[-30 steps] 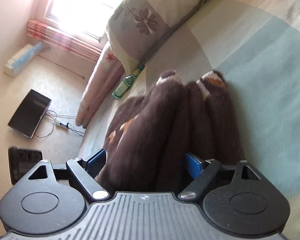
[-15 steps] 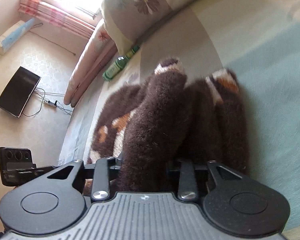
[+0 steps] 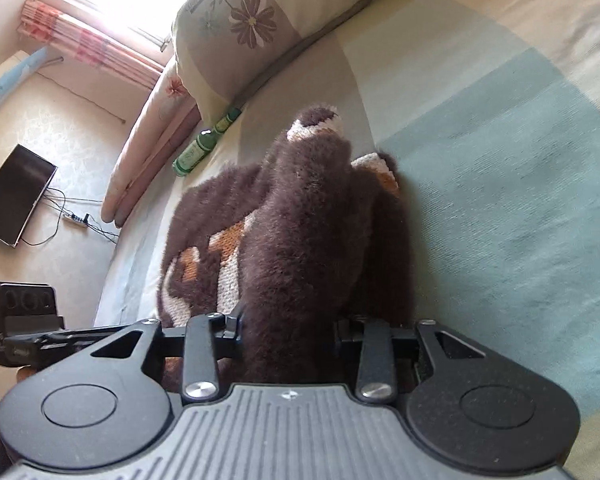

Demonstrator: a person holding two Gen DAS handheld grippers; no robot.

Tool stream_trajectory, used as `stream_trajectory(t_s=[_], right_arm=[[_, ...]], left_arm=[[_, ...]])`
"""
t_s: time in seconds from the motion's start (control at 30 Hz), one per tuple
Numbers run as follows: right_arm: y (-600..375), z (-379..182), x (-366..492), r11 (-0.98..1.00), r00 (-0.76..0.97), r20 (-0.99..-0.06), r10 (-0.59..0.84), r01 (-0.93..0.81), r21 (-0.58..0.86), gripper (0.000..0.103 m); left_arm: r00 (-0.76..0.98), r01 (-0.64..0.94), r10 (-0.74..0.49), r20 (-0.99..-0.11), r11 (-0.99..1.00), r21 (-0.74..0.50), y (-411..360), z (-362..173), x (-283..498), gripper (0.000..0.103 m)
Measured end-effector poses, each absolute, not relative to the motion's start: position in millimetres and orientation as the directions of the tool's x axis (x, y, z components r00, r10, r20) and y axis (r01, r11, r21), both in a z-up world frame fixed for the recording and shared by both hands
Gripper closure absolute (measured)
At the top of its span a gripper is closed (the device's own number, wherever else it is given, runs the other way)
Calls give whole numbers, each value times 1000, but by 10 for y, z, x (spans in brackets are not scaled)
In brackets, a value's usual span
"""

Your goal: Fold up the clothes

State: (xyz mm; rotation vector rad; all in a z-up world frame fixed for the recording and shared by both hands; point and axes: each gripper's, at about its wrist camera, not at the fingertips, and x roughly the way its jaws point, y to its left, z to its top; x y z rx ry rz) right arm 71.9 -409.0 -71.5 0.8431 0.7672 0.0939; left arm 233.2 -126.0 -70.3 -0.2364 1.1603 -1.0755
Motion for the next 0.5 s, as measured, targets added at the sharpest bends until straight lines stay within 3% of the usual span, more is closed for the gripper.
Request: stream_trajectory(t_s=[0.03, 0.1, 0.2, 0.33, 0.5], right_arm=[[-4074, -627, 694, 709, 736, -589, 334, 216, 671, 48], [-3992, -400, 608, 803, 747, -627, 221, 225, 552, 37], [-3762, 13, 469, 904, 784, -606, 133, 155, 399, 35], [-3248, 235, 556, 955, 811, -551, 199, -36, 293, 29], [-2942, -462, 755, 1000, 716, -697, 30, -28, 14, 29]], left_arm=[[3, 575, -781, -624, 512, -638, -1244, -642, 2327, 37], [22, 601, -791, -612, 499, -624, -1224, -523, 2329, 37], [60, 636, -794, -605, 497, -590, -1255, -374, 2357, 37], [89, 660, -763, -640, 527, -536, -1445, -479, 2423, 36], [138, 720, -718, -682, 546, -429, -1525, -715, 2415, 37]])
